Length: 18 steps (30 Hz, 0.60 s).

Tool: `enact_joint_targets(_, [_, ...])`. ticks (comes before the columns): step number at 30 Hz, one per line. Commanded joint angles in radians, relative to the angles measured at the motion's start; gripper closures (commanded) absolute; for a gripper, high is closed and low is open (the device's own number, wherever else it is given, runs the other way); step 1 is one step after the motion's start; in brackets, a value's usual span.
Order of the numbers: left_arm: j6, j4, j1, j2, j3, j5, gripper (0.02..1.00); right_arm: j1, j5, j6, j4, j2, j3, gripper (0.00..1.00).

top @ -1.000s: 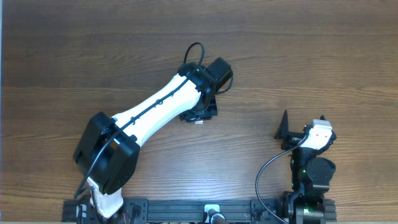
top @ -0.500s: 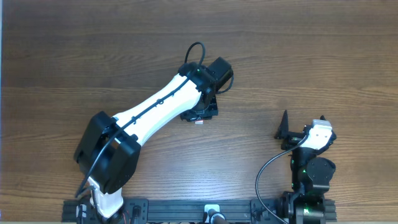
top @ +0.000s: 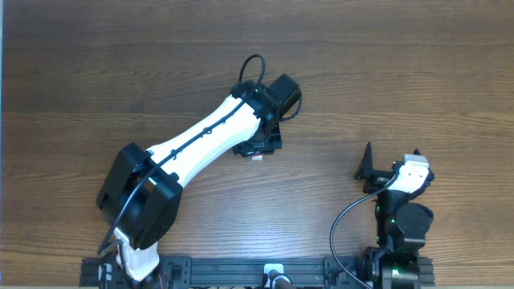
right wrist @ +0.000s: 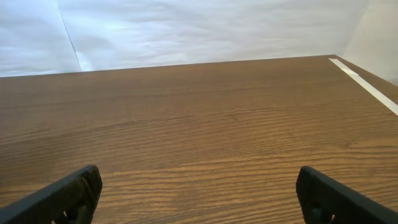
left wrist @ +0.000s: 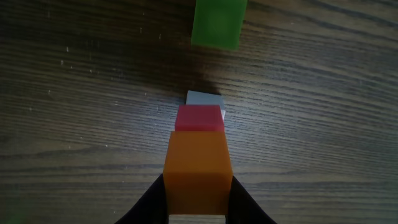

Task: Stack Cubes

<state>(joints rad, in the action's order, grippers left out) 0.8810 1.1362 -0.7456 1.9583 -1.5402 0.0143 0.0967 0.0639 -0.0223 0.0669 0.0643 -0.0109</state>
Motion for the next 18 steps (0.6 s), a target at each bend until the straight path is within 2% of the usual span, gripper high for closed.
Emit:
enact_joint_targets(1, [-0.014, -0.003, 0.002, 0.019, -0.010, -0.002, 0.910, -0.004, 0.008, 0.001, 0.001, -0.003, 0.005, 0.009])
enact_joint_targets(18, [-0.014, -0.011, 0.002, 0.035, -0.010, -0.002, 0.904, -0.004, 0.008, 0.002, 0.001, -0.003, 0.005, 0.007])
